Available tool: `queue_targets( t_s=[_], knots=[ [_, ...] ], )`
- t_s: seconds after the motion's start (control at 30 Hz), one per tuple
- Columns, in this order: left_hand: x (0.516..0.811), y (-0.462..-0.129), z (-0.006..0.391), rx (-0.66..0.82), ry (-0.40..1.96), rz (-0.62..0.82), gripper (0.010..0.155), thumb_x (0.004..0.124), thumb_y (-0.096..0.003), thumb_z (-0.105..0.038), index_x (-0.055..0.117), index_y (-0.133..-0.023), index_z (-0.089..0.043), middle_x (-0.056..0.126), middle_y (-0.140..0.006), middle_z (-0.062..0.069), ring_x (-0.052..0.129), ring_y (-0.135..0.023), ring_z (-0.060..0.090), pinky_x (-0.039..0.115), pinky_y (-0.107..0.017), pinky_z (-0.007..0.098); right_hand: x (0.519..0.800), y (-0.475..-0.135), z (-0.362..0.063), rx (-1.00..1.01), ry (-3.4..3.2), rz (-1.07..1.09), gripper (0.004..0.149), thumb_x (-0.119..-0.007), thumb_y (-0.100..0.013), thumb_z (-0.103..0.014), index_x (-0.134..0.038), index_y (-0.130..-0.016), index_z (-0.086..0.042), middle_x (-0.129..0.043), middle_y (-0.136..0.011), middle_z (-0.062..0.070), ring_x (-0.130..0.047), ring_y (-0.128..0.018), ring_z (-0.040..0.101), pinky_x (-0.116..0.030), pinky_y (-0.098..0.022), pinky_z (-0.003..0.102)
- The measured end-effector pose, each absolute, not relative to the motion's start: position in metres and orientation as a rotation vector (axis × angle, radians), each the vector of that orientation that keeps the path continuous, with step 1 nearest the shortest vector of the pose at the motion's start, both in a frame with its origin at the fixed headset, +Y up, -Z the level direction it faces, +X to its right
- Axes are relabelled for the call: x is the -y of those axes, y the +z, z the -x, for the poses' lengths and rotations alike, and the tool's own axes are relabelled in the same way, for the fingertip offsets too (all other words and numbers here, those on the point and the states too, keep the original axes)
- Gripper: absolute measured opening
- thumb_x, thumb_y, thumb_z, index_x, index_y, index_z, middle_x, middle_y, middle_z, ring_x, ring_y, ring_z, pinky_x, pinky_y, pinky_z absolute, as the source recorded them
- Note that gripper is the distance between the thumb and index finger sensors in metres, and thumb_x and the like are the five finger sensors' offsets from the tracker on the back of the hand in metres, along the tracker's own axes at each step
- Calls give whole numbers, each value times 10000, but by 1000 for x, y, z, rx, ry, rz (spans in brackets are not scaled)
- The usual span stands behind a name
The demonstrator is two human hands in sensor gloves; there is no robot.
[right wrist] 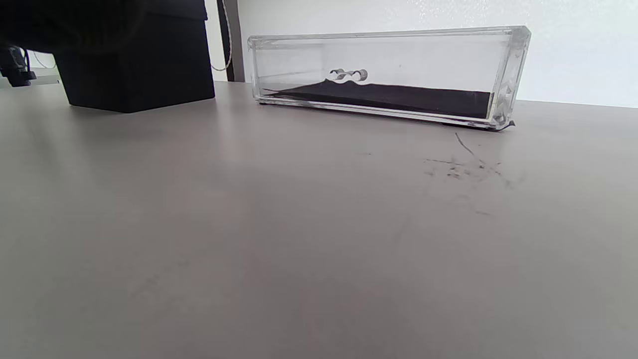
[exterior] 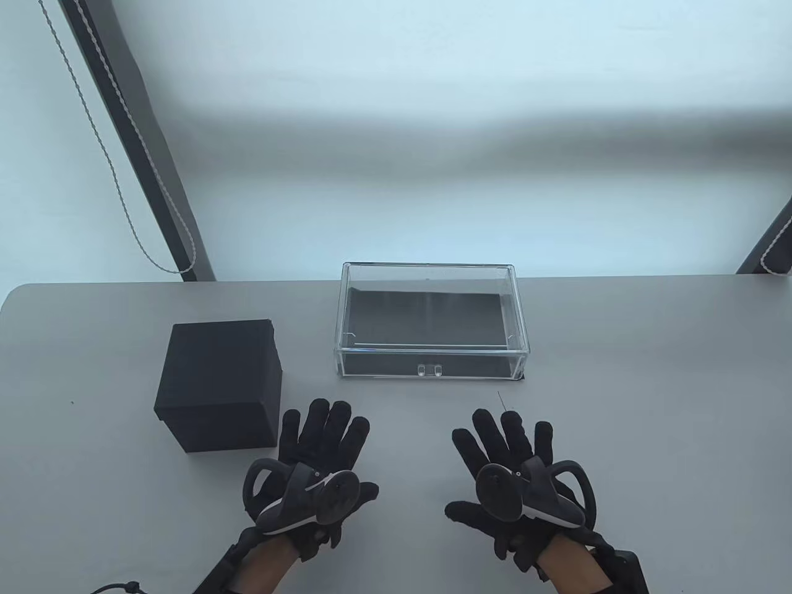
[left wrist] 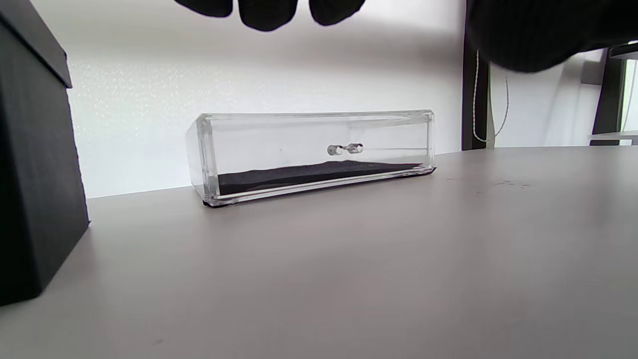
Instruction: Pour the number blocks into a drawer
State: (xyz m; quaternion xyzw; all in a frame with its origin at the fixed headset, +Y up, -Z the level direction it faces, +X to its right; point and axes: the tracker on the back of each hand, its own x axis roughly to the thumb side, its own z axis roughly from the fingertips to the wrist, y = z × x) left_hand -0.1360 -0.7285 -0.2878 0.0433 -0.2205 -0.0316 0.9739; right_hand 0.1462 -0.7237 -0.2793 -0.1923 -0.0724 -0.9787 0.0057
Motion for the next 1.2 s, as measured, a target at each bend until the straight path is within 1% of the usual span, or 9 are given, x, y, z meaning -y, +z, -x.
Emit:
queue_targets(
  t_s=[0.17, 0.2, 0.4, 0.7, 0.8, 0.93, 1.13, 1.2],
  knots=[
    [729, -287, 136, 446, -52, -83, 947, 594, -460, -772, 198, -1147, -254, 208, -1270, 140, 227, -1167, 452, 163, -781, 744, 724, -279, -146, 261, -3070, 595, 988, -627, -409, -818, -94, -1088, -337, -10, -1206, 66, -118, -1102, 495, -88, -685, 759],
    [729, -287, 136, 446, -50, -82, 947, 593, -460, -772, 199, -1147, -253, 210, -1271, 141, 232, -1167, 452, 166, -782, 744, 724, -279, -146, 263, -3072, 595, 985, -628, -411, -814, -98, -1089, -336, -44, -1206, 70, -127, -1102, 496, -94, -686, 759],
    [729, -288, 137, 435, -25, -70, 939, 596, -462, -766, 213, -1148, -251, 230, -1270, 141, 253, -1167, 451, 183, -785, 743, 724, -280, -147, 275, -3084, 593, 977, -631, -415, -805, -107, -1089, -332, -56, -1207, 77, -154, -1102, 494, -114, -692, 758],
    [735, -301, 136, 393, 41, -27, 932, 599, -463, -764, 240, -1150, -247, 270, -1270, 145, 303, -1166, 450, 225, -792, 743, 718, -282, -155, 264, -3122, 555, 974, -634, -415, -800, -114, -1091, -329, -71, -1210, 84, -180, -1108, 488, -129, -698, 758],
    [737, -311, 132, 352, 96, 7, 929, 598, -461, -768, 257, -1150, -246, 303, -1268, 147, 338, -1163, 451, 268, -796, 740, 717, -282, -158, 263, -3137, 545, 975, -634, -415, -800, -117, -1092, -326, -75, -1211, 85, -186, -1108, 489, -132, -700, 758],
    [740, -325, 125, 276, 256, 87, 927, 610, -457, -765, 289, -1151, -241, 352, -1265, 152, 382, -1160, 456, 306, -802, 739, 714, -283, -162, 258, -3156, 537, 974, -636, -415, -799, -122, -1093, -325, -85, -1213, 88, -196, -1110, 486, -137, -701, 759],
    [743, -359, 112, 138, 400, 197, 934, 619, -452, -768, 323, -1147, -218, 428, -1247, 167, 475, -1135, 464, 375, -796, 730, 709, -283, -166, 238, -3181, 529, 973, -637, -416, -799, -133, -1097, -321, -104, -1216, 98, -229, -1109, 486, -154, -705, 760],
    [743, -372, 106, 89, 431, 223, 940, 622, -451, -768, 329, -1146, -208, 438, -1241, 171, 497, -1124, 468, 432, -795, 713, 707, -283, -167, 234, -3192, 528, 974, -638, -415, -799, -135, -1097, -320, -108, -1217, 100, -238, -1112, 484, -160, -707, 761]
  ],
)
